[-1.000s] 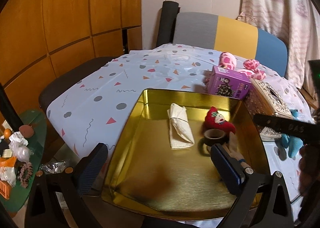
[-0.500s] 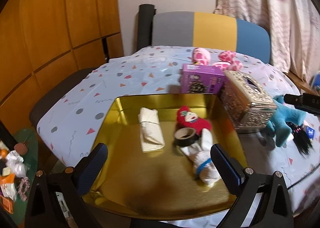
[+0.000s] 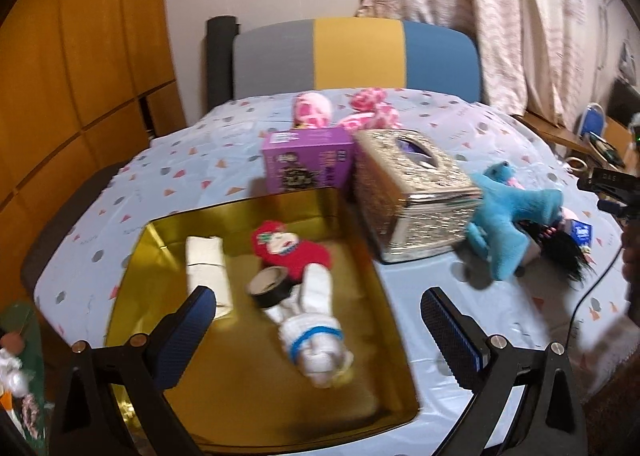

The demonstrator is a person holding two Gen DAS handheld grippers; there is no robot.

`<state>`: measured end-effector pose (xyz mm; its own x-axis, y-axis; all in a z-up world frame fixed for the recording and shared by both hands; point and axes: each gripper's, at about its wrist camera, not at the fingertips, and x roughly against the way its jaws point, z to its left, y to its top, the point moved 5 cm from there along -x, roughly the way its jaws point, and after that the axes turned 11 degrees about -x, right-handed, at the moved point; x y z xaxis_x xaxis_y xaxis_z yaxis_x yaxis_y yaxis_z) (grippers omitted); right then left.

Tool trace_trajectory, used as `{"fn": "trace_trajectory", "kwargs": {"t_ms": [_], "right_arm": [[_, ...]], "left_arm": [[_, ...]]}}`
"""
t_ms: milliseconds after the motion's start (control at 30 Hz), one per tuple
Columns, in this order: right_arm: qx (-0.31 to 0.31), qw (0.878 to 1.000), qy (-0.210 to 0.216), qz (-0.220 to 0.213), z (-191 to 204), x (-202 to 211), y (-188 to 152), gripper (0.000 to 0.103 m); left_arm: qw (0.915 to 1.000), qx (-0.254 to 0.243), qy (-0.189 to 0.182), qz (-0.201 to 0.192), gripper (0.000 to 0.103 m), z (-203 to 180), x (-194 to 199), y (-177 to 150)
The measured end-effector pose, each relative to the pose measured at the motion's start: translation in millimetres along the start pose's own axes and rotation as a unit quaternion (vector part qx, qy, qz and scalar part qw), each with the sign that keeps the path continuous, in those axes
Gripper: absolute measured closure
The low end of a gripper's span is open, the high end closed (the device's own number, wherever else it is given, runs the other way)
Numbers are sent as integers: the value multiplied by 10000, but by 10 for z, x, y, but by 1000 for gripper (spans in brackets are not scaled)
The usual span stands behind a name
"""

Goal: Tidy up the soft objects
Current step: 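Move the right gripper toward the tissue pack while the left gripper reaches the blue plush dinosaur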

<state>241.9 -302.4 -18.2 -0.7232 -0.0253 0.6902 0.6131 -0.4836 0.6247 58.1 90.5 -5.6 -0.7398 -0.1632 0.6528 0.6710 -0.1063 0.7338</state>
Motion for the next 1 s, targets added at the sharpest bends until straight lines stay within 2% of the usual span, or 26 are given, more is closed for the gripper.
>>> {"fn": "trace_trajectory", "kwargs": {"t_ms": [67, 167, 300, 467, 567, 667, 767, 900, 1000], "right_arm": [[-604, 9981, -135, 21, -285, -52, 87, 38], [-1363, 9905, -185, 51, -610, -75, 148, 36], [-1812, 9830, -85, 273, -795, -123, 109, 33], [-1952, 9799, -38, 411, -850, -150, 74, 33], [-2014, 9783, 5, 495, -853, -169, 54, 33], [-2211, 9744, 29, 400, -930, -141, 81, 33], [-2617, 9646, 5, 325, -1099, -118, 94, 33], [-3067, 9505, 89, 486, -1252, -174, 48, 33], [-3049, 9507, 124, 548, -1230, -194, 36, 33]], "left_arm": [[9999, -36, -156, 9, 0, -84, -20, 21], [9981, -80, -585, 162, 0, -289, -102, 78], [9936, -196, -1086, 244, 0, -572, -213, 127], [9860, -131, -1592, 471, 0, -835, -356, 177], [9826, -287, -1739, 581, 0, -982, -432, 221], [9788, -477, -1905, 589, 0, -1156, -460, 281], [9775, -645, -1961, 438, 0, -1293, -451, 334], [9712, -857, -2194, 364, 0, -1502, -448, 381], [9691, -1020, -2227, 308, 0, -1616, -450, 475]]}}
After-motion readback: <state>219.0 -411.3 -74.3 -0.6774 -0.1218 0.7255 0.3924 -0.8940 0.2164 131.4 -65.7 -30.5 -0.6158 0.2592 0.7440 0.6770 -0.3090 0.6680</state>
